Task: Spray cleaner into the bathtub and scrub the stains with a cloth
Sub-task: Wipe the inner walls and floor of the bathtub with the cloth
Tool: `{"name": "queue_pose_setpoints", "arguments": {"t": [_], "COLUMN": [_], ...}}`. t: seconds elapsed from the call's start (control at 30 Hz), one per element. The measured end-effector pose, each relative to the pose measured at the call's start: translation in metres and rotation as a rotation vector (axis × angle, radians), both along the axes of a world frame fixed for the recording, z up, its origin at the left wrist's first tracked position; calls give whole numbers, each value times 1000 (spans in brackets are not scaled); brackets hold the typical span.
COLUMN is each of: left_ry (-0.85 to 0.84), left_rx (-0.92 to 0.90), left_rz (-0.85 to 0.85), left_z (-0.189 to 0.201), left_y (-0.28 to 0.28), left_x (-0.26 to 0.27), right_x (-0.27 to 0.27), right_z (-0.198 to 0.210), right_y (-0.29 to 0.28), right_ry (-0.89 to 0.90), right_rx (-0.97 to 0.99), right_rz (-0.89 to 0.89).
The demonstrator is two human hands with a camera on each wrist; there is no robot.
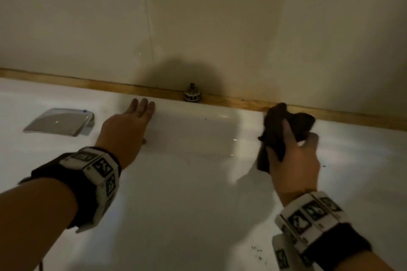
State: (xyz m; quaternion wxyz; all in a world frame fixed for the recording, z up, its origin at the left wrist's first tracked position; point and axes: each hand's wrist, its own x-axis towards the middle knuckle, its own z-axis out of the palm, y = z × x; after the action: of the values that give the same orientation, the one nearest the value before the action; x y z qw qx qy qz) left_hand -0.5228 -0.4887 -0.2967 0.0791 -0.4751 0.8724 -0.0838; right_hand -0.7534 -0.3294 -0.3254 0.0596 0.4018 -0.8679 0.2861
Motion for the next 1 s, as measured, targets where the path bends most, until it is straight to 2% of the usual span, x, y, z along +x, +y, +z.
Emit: {"name": "queue_pose_setpoints", "arguments": {"t": [0.07, 0.17, 0.23, 0.3, 0.33, 0.4, 0.43, 0.5, 0.57, 0.6, 0.67, 0.73, 0.87, 1.0], "left_ry": [-19, 19, 71, 160, 203, 280, 318, 378, 389, 383, 393, 444, 512, 478], "left_rx": [-48, -92, -123, -130, -120, -113, -110, -87, -78, -79, -69, -52, -35, -44], "left_rz": [-33, -32, -37, -51, -54, -58, -60, -57, -53, -57, -58, -48, -24, -15], "left_z": [-1, -4, -9, -17, -21, -30, -32, -36, -37, -37, -39, -42, -44, -40], "left_y": [-7, -11, -13, -14, -12, -6, -3, 1, 0, -1, -2, -1, 1, 3], "left_x": [1, -2, -2, 1, 2, 6, 7, 10, 11, 12, 12, 12, 10, 8], "right_x": [32, 80, 96, 95, 92, 90, 91, 88, 81, 78, 74, 65, 38, 14], "right_z": [-17, -37, -56, -81, -94, -125, -137, -157, -162, -156, -133, -99, -53, -70], "right_y": [-18, -37, -42, -47, -47, -40, -36, -27, -6, 8, 38, 51, 20, -14], "right_ry": [81, 161, 357, 543, 589, 592, 594, 487, 437, 338, 231, 224, 426, 715], "right_rx": [-80, -73, 2, 9, 76, 348, 455, 706, 755, 715, 456, 258, 51, 86], "right_rz": [169, 451, 657, 773, 850, 901, 871, 831, 801, 800, 799, 736, 725, 884]}}
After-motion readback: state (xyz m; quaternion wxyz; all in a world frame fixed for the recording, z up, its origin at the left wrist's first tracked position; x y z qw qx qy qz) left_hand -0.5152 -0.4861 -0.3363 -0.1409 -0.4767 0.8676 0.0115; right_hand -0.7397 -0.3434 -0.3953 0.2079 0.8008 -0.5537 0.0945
